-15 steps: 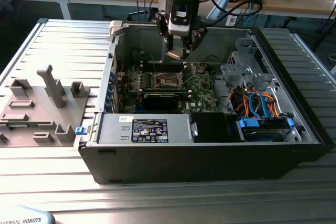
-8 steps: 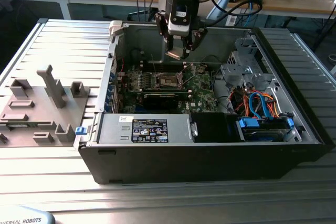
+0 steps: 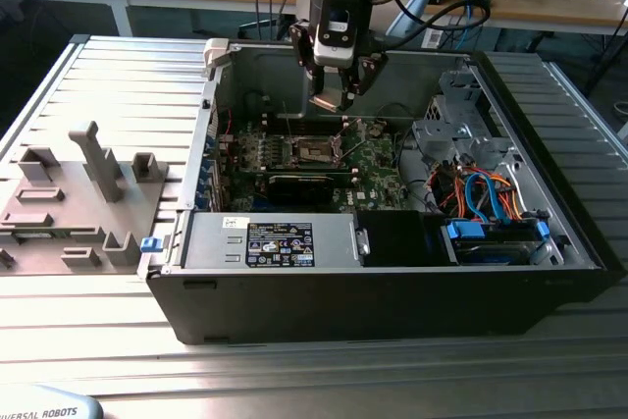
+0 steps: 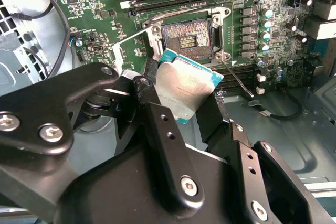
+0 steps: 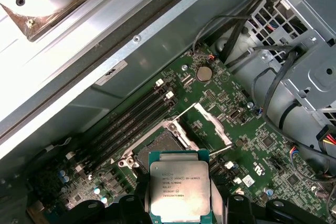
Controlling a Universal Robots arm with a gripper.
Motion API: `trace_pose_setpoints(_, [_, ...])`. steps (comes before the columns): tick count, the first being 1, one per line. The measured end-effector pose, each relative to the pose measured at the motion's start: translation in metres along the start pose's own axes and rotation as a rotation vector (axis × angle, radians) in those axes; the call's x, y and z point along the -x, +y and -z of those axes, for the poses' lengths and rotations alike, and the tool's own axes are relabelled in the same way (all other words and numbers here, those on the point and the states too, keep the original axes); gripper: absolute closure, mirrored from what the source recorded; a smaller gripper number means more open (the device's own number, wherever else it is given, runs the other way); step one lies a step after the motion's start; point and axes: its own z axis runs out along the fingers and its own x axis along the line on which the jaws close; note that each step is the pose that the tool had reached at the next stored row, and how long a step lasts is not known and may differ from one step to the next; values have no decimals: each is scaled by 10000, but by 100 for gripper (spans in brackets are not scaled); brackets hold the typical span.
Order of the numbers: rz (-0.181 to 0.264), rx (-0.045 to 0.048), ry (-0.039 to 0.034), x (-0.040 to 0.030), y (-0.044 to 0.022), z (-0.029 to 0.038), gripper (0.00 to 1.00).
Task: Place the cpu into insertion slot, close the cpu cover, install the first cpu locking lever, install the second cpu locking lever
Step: 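Place the cpu into insertion slot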
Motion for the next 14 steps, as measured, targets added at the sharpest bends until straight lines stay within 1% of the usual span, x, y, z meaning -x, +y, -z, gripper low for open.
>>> trace_pose_setpoints(14, [-85, 1, -6, 0, 0, -3, 46])
